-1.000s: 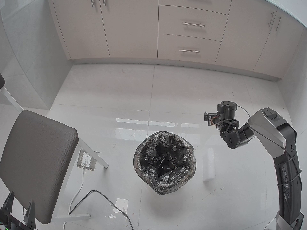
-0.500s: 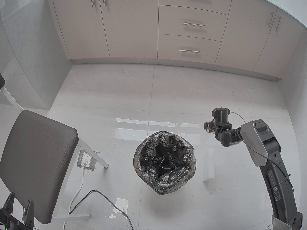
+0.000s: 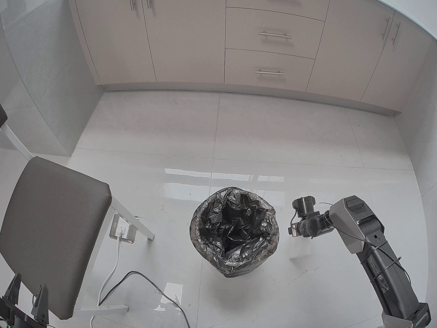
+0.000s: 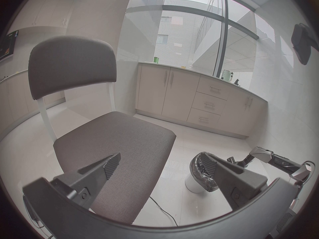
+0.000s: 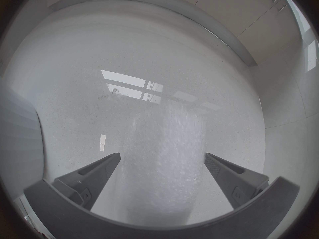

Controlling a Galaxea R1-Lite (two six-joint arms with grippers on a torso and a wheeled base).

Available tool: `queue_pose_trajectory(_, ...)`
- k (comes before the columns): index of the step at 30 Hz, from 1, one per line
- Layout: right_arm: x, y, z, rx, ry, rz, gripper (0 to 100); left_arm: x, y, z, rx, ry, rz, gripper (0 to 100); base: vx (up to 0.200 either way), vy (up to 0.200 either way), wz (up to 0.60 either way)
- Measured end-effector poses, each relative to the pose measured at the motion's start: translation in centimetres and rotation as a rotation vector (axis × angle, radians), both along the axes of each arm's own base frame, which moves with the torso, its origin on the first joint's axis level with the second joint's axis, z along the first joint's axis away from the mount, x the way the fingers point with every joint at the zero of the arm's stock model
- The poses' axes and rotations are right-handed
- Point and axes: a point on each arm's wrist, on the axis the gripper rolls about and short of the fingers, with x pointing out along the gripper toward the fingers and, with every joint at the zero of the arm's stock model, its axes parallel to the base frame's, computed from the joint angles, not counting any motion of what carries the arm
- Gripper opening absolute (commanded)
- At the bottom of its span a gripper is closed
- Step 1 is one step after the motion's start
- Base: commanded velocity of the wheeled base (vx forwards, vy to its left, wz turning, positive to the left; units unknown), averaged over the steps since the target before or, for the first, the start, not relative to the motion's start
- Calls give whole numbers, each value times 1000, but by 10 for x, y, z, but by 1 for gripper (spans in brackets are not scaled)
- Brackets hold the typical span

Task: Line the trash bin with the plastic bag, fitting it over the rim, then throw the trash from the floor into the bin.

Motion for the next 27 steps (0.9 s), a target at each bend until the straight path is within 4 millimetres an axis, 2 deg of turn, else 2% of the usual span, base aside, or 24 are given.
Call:
queue_pose_trajectory(13,-7,16,-10,0,18,26,100,0,0,0,-2,1,1,100,0,0,0)
queue_pose_trajectory(14,-7,17,-10,0,18,27,0,0,0,0,-2,1,1,100,0,0,0)
queue_pose_trajectory(27,-6,16,-10,2,16,24,0,0,0,0,-4,2,3,100,0,0,0)
